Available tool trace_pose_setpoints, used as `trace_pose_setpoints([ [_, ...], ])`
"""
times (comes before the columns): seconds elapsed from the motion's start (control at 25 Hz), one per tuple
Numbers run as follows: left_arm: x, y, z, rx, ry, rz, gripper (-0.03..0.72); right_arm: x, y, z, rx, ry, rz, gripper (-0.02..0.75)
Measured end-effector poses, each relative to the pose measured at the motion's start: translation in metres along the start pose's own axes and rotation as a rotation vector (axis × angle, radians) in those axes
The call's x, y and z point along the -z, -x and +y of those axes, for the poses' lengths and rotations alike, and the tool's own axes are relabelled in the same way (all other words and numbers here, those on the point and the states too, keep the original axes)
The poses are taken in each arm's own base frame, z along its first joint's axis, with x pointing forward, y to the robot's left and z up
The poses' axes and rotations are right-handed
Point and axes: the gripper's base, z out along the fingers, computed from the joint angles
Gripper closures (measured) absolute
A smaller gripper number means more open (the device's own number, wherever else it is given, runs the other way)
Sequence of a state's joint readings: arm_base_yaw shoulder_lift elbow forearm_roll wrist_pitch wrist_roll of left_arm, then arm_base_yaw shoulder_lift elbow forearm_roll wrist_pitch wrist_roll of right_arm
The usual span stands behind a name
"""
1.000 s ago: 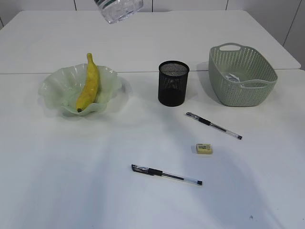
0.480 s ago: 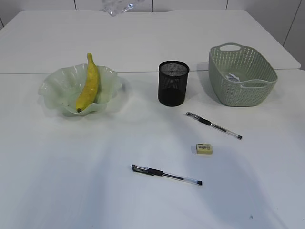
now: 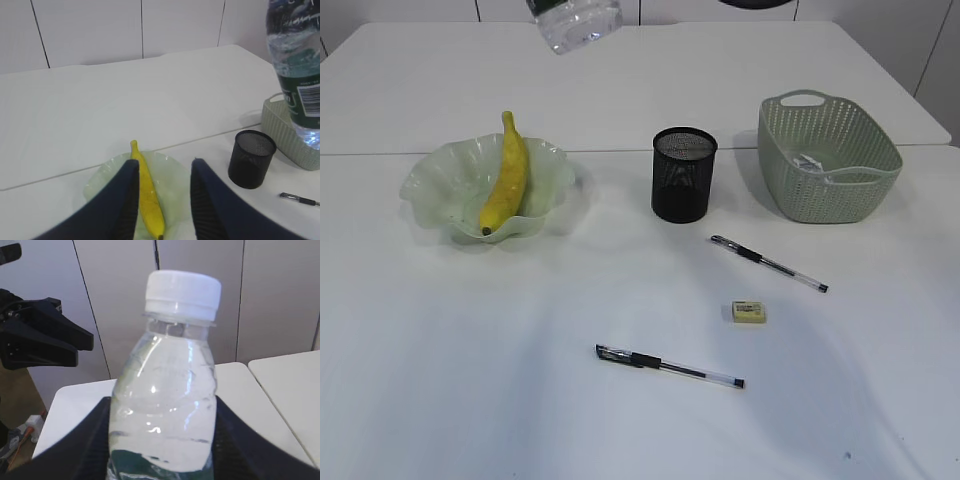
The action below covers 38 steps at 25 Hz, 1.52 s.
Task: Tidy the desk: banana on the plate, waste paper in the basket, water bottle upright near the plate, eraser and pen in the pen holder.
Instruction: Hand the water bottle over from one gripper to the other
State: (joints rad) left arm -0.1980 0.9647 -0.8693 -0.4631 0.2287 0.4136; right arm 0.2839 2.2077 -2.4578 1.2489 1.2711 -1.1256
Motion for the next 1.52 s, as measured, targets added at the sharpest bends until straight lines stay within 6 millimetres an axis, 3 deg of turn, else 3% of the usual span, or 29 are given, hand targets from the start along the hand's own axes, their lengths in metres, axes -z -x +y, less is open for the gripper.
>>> trace_pose_setpoints([
  [0.48, 0.0, 0.001, 0.0, 0.002, 0.002, -0.008, 0.448, -0.011, -0.018, -0.014, -0.015, 0.042, -0.082, 0.36],
  [0.76, 0.0, 0.001, 0.0, 0.002, 0.002, -0.008, 0.448, -0.006, -0.025, -0.026, -0.065, 0.046, -0.161, 0.36],
  [1.08, 0.0, 0.001, 0.0, 0.002, 0.002, -0.008, 0.448, 0.0, -0.028, -0.032, -0.05, 0.018, -0.152, 0.36],
  [1.52, 0.0, 0.001, -0.001, 0.006, -0.003, -0.008, 0.449, -0.007, -0.048, -0.042, -0.082, 0.019, -0.128, 0.36],
])
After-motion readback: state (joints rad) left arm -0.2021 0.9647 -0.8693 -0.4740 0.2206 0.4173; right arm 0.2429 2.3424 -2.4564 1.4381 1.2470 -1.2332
